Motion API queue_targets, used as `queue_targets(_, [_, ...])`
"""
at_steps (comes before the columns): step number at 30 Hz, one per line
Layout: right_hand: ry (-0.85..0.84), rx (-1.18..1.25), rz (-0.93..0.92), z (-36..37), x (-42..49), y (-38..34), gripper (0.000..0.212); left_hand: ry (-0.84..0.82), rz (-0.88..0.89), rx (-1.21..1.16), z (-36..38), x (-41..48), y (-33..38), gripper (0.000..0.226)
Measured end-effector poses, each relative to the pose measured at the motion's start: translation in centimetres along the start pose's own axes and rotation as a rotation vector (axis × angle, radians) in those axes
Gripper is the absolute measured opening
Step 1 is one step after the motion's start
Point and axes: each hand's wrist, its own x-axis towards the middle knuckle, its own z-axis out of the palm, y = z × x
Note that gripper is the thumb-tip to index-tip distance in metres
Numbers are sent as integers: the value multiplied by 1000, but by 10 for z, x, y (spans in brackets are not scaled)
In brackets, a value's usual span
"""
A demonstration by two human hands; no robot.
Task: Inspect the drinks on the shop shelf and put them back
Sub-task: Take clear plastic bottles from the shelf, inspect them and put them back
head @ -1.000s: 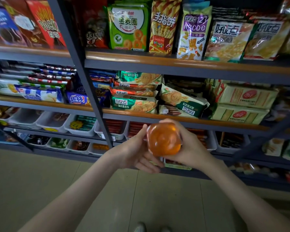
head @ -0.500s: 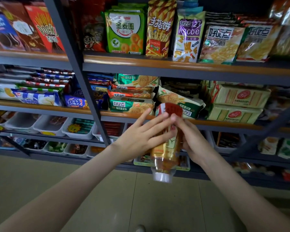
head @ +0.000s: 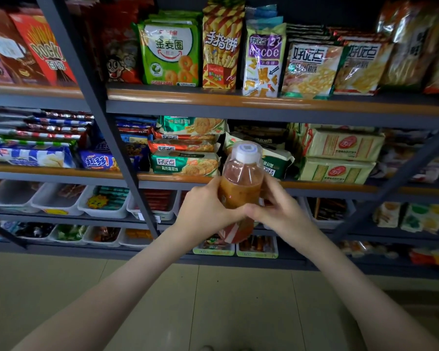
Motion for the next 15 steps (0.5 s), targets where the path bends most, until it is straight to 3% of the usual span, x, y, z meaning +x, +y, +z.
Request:
queue_targets(3, [195,-53,51,8,7,8,50,-26,-47,96,2,-4,11,61])
queue_targets(6, [256,174,88,4,5,9,34,-7,7,169,-6,-9,9,71])
queue_targets(8, [201,338,100,-4,4,5,38,-142,-16,-50,-17,-10,3,77])
queue_targets(11, [146,514,79,-12,8,4,60,-473,-252,-731,-31,-9,5,55])
queue_targets(13, [113,546,62,-12,12,1,75,-561,-295,-851,-33,-9,12,64])
queue_targets(15, [87,543,62,-13,13,1,66,-505,-301,-800,-30,-8,17,83])
